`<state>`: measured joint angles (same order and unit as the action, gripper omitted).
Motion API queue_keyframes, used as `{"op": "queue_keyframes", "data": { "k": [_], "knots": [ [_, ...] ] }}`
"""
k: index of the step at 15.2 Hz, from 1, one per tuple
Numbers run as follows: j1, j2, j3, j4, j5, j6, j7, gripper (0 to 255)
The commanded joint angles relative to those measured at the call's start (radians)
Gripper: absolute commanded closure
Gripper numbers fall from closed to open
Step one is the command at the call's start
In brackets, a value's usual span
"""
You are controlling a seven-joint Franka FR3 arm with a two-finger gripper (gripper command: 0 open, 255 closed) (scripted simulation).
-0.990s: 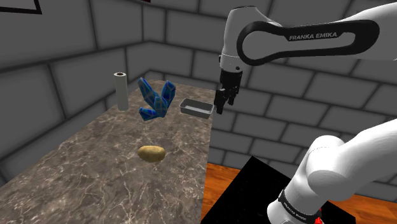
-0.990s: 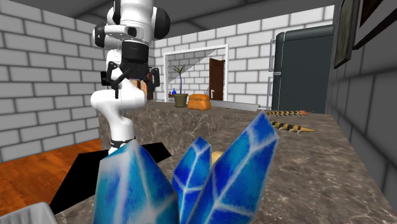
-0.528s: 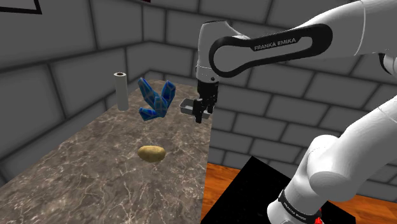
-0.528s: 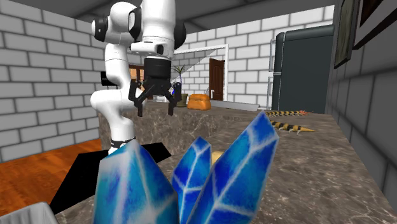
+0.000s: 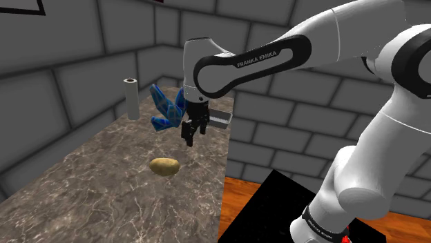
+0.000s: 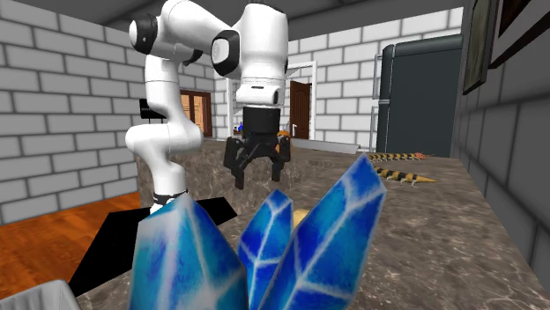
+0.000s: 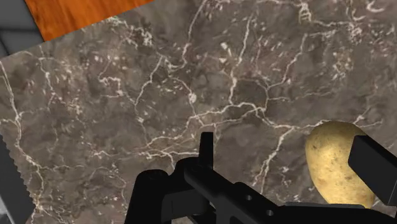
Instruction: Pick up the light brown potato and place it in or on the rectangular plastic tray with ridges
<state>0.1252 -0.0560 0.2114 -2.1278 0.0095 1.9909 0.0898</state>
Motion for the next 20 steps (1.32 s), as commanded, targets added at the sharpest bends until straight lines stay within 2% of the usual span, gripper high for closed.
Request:
{"op": "queue_keyframes", "data": {
  "k": [1, 10, 17, 20],
  "knots": [
    [0.013, 0.067, 0.014, 0.053, -0.002, 0.010, 0.002, 0],
    [0.087, 0.372, 0.066, 0.311, -0.033, 0.032, 0.021, 0],
    [0.092, 0.405, 0.063, 0.258, -0.043, 0.117, 0.027, 0],
    [0.093, 0.408, 0.062, 0.254, -0.044, 0.124, 0.028, 0]
  ]
}}
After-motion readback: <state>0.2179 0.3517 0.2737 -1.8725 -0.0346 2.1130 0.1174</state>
